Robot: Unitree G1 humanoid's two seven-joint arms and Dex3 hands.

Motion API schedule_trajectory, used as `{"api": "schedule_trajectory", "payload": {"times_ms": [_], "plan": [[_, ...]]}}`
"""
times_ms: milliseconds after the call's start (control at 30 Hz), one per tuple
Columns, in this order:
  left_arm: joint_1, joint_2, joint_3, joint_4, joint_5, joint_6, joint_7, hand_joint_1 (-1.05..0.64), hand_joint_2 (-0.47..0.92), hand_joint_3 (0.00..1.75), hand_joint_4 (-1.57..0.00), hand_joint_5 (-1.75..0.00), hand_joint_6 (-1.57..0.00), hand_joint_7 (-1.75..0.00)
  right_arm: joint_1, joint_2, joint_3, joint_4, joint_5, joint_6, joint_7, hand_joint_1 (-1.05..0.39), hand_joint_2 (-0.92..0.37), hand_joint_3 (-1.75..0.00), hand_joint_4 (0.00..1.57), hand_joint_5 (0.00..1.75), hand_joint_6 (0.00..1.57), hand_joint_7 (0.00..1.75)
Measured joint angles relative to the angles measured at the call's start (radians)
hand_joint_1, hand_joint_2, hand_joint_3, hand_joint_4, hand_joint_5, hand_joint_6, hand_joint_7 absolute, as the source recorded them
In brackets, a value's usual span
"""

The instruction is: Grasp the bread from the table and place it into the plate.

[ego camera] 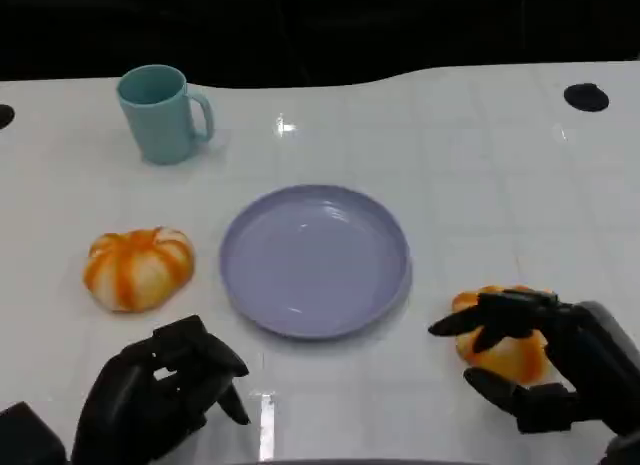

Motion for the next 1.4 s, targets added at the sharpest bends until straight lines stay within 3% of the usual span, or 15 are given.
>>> {"api": "schedule_trajectory", "payload": {"times_ms": [200, 333, 567, 833, 1033, 1400], "plan": [[-0.001, 0.001, 0.000, 0.000, 0.000, 0.001, 0.000, -0.72, 0.92, 0.21, -0.83, -1.56, -0.82, -1.16, 0.020, -0.081, -0.019, -0.166, -0.109, 0.152, 0.105, -0.41, -0.79, -0.05, 0.05, 0.62, 0.34, 0.10], [-0.001, 0.001, 0.001, 0.000, 0.000, 0.001, 0.000, -0.73, 0.92, 0.21, -0.82, -1.56, -0.82, -1.17, 0.035, -0.143, -0.030, -0.310, -0.225, 0.274, 0.193, -0.44, -0.75, -0.01, 0.01, 0.58, 0.33, 0.07], [-0.001, 0.001, 0.001, -0.002, -0.002, 0.003, 0.000, -0.74, 0.92, 0.20, -0.81, -1.57, -0.82, -1.17, 0.038, -0.170, -0.025, -0.445, -0.371, 0.401, 0.282, -0.46, -0.72, 0.00, 0.02, 0.53, 0.34, 0.04], [0.000, 0.001, -0.002, -0.011, -0.009, 0.020, 0.000, -0.74, 0.92, 0.19, -0.81, -1.56, -0.82, -1.16, 0.022, -0.170, 0.003, -0.436, -0.410, 0.443, 0.302, -0.44, -0.73, -0.01, 0.09, 0.46, 0.36, 0.02], [0.004, -0.001, -0.005, -0.020, -0.004, 0.021, 0.001, -0.75, 0.92, 0.19, -0.82, -1.55, -0.83, -1.15, -0.022, -0.170, 0.048, -0.334, -0.460, 0.448, 0.282, -0.45, -0.75, -0.01, 0.17, 0.36, 0.38, 0.01], [0.007, -0.001, -0.006, -0.037, -0.002, 0.038, 0.004, -0.74, 0.92, 0.20, -0.81, -1.55, -0.82, -1.16, -0.092, -0.151, 0.115, -0.180, -0.469, 0.483, 0.237, -0.48, -0.82, -0.02, 0.18, 0.29, 0.36, 0.00]]}}
